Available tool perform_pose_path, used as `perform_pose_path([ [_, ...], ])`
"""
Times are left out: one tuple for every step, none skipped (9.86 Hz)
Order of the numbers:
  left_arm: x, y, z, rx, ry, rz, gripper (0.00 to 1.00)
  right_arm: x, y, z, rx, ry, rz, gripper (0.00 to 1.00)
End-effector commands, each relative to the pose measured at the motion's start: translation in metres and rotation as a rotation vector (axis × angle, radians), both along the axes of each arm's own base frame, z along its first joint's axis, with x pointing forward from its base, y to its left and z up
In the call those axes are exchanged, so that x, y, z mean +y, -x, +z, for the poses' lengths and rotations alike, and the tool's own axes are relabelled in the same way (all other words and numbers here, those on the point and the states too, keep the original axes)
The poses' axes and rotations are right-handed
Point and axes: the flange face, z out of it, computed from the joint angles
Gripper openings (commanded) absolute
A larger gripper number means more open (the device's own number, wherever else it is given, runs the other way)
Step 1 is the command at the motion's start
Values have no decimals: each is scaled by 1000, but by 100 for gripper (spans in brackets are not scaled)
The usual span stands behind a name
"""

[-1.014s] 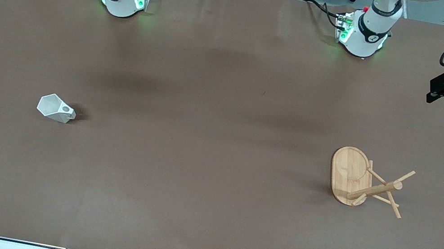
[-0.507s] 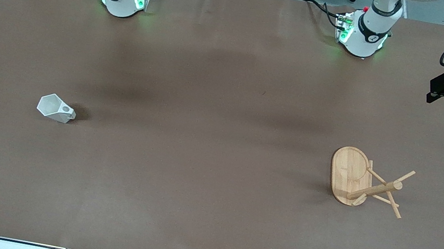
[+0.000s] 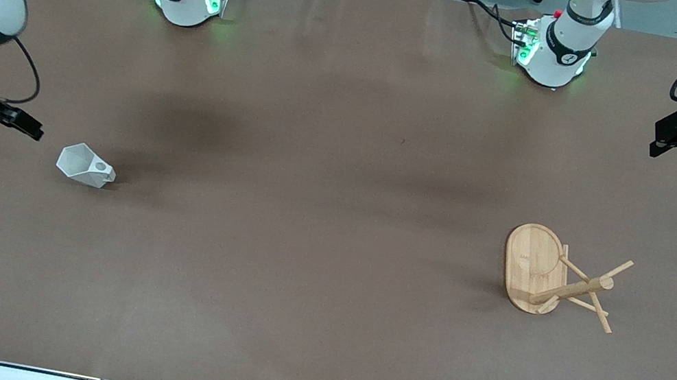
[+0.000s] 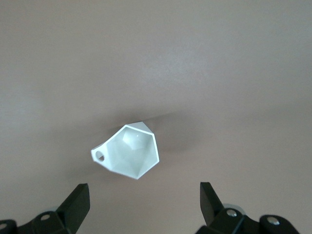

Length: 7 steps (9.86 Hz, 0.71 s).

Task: Hang cup on rack
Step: 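Reach the right gripper down to the white cup and grasp it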

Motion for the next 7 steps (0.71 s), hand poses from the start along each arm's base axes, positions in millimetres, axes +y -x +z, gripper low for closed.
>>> perform_pose_path([
  [-2,-3,-15,30,9,-25,100,-3,11,-53,-16,5,31,100],
  [-2,-3,-15,30,9,-25,100,-8,9,-73,-4,5,50,100],
  [-1,-3,-14,29,9,-24,100,-10,7,-91,-7,8,66,100],
  [-2,-3,-14,29,9,-25,100,-10,9,-105,-16,12,74,100],
  [-1,-3,-15,30,9,-25,100,-9,9,-117,-11,12,76,97],
  [-1,-3,-15,30,10,-25,100,-9,9,-124,-8,11,75,90],
  [-1,-3,-14,29,10,-25,100,-9,9,-132,-7,11,77,82],
])
